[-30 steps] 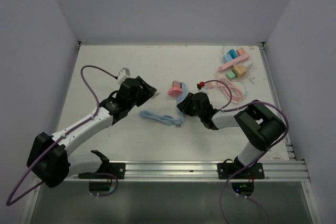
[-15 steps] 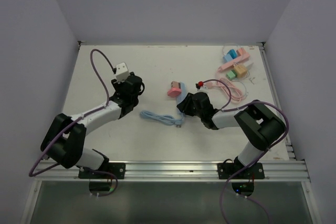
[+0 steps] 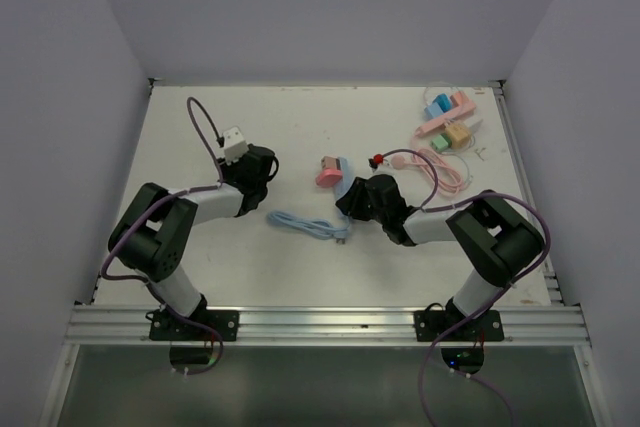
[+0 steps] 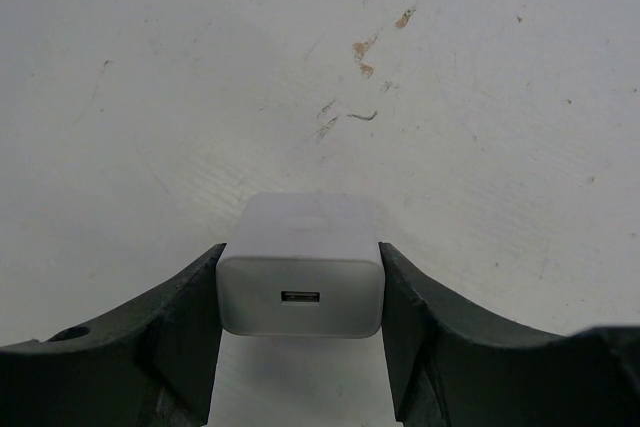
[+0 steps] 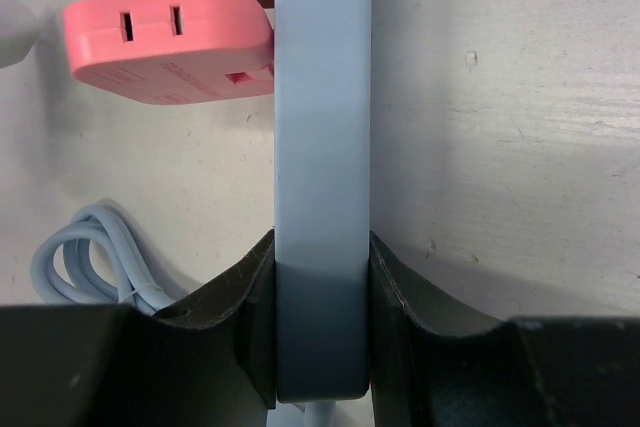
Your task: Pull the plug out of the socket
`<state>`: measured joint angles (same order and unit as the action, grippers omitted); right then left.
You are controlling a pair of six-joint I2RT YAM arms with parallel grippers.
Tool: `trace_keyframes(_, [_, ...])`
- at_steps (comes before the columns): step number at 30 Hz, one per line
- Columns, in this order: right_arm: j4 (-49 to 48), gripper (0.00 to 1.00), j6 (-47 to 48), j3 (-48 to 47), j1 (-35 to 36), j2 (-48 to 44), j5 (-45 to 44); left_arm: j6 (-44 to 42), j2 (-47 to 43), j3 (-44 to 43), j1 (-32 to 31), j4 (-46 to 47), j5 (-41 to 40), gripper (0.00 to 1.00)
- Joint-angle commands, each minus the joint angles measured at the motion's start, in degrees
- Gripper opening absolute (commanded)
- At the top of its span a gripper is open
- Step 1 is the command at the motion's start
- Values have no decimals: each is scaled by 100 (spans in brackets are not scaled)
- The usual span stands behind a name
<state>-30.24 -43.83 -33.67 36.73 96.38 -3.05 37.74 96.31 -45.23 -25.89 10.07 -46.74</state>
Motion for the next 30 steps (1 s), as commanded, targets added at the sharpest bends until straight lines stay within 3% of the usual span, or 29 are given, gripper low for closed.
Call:
trace_keyframes(1, [906,0,288,98,10,258,173,620,-25,49,14,330,-327,25])
trace_keyframes(3, [906,0,314,89,18,267,208,857,-25,189,14,224,-318,42])
trace_keyframes(9, [914,0,349,62,10,276,278,1358,-148,480,-4,4,-46,70])
trace_keyframes(20, [985,0,525,18,10,189,462,1703,-868,647,-161,-462,595,99])
trace_keyframes(25, [1204,0,954,-113,10,48,840,474,-1657,735,-574,-16,1289,100])
trace_keyframes(26, [1257,0,1025,-140,10,30,902,-172,-1764,840,-662,143,1473,99])
trace_keyframes(30, [1424,0,1254,-228,10,-84,1104,-1548,-2099,920,-1049,444,2736,100])
